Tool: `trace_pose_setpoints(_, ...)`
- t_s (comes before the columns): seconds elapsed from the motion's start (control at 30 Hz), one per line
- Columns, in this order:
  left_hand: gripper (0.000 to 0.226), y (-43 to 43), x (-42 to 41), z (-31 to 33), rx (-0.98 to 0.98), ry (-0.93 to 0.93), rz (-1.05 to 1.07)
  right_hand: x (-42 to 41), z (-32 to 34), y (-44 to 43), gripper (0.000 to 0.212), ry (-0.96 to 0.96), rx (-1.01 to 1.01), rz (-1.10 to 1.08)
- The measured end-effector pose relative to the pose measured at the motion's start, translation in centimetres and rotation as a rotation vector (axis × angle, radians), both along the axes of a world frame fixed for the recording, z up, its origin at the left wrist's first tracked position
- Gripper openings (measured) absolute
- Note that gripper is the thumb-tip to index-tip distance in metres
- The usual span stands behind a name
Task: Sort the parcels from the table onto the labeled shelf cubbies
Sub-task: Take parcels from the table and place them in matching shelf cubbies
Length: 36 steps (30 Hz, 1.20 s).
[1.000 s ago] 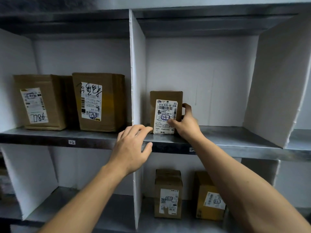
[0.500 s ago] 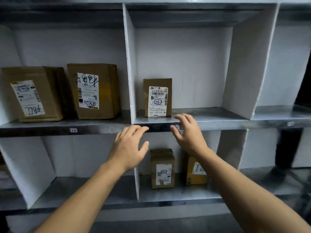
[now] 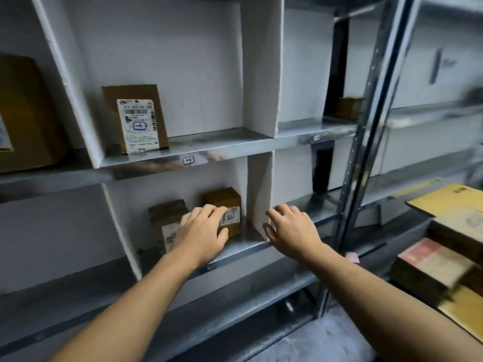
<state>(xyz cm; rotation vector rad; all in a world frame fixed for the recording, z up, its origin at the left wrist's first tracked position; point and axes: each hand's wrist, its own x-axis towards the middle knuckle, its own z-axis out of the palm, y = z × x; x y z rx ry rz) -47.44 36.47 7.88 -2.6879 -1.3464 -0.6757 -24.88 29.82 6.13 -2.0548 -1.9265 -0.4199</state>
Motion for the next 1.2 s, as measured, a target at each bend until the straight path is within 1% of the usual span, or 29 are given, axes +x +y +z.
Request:
trace_pose_setpoints(0.13,0.05,-1.3,7.1,-1.3,-0.021,0.029,-0.137,5.4,-1.6,-4.4,0.037,-0.004,-0.056,-0.158)
trace_pose_setpoints(0.3,0.05,-3.6,17.5,-3.7,-0.05,0.115,-0.295,13.5,-4.1,-11.2,0.04,-0.004,-0.141,-0.33)
trace_pose_setpoints(0.5,0.047,-8.4,30.7,-6.8,-0.114,0.176,-0.48,23.5,-7.2,-20.1,0.042,0.044,-0.206,-0.55)
trace_pose_setpoints(0.63,0.048,-11.8,37.9,-8.8,-0.133,0.205,-0.555,29.3,-8.7,-24.5,0.045,0.083,-0.282,-0.675)
trace_pose_setpoints(0.77,0.05,-13.6,43.0,-11.1,-0.15,0.261,-0.591,33.2,-10.6,-27.1,0.042,0.116,-0.315,-0.698)
trace_pose_setpoints(0.93,0.049,-15.1,47.2,-12.8,-0.165,0.305,-0.595,36.1,-13.3,-28.8,0.045,0.179,-0.35,-0.699)
trace_pose_setpoints(1.07,0.047,-15.2,49.5,-13.8,-0.173,0.329,-0.602,38.0,-14.5,-28.4,0.041,0.233,-0.351,-0.707)
trace_pose_setpoints(1.2,0.048,-14.0,51.8,-14.7,-0.182,0.374,-0.605,39.6,-15.3,-27.0,0.043,0.275,-0.39,-0.702)
